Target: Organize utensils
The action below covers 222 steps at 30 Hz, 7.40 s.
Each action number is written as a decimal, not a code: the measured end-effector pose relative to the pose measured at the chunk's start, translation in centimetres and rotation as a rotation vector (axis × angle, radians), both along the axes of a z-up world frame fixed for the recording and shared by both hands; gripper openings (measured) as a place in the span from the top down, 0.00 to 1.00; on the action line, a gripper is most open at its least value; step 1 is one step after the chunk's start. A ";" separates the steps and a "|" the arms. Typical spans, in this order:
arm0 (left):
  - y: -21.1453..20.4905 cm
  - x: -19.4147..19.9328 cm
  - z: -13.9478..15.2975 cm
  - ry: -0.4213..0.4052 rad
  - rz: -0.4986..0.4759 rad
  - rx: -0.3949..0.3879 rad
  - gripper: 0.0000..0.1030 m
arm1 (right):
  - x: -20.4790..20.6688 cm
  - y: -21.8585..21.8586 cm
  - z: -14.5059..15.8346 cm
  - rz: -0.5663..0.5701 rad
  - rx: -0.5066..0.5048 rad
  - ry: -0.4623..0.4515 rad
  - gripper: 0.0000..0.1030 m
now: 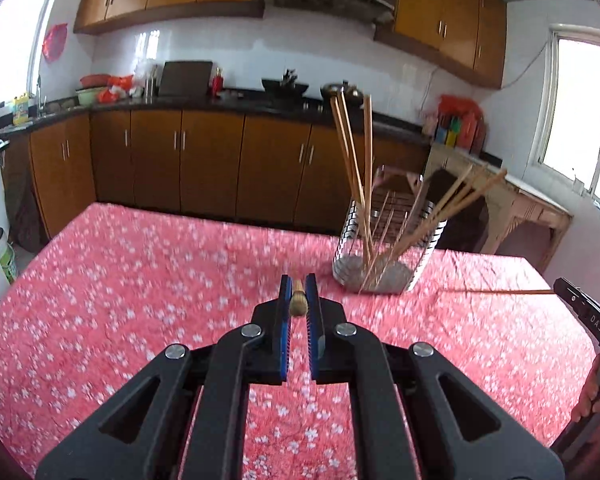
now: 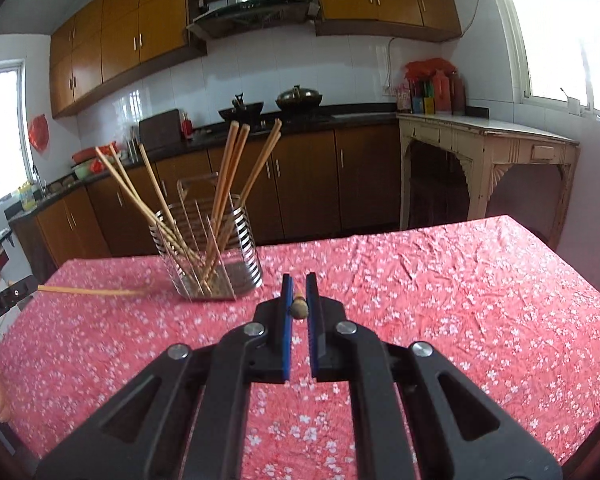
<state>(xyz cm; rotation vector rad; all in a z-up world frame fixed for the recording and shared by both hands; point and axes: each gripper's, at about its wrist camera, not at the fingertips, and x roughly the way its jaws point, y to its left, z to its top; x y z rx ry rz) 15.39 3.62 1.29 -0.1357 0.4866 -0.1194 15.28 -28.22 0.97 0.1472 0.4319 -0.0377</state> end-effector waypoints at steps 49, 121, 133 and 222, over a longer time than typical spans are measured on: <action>-8.5 10.8 16.4 -0.384 0.129 -0.047 0.93 | 12.3 3.4 16.1 0.132 0.120 -0.396 0.93; -3.0 -9.5 -0.1 -0.258 0.091 0.169 0.02 | -9.2 7.7 0.0 0.045 -0.139 -0.188 0.04; -3.0 -8.9 -2.5 -0.245 0.068 0.170 0.02 | -8.6 7.8 -2.2 0.054 -0.124 -0.188 0.04; -3.0 -8.5 -3.1 -0.220 0.072 0.125 0.02 | -7.7 6.8 -3.8 0.054 -0.106 -0.203 0.04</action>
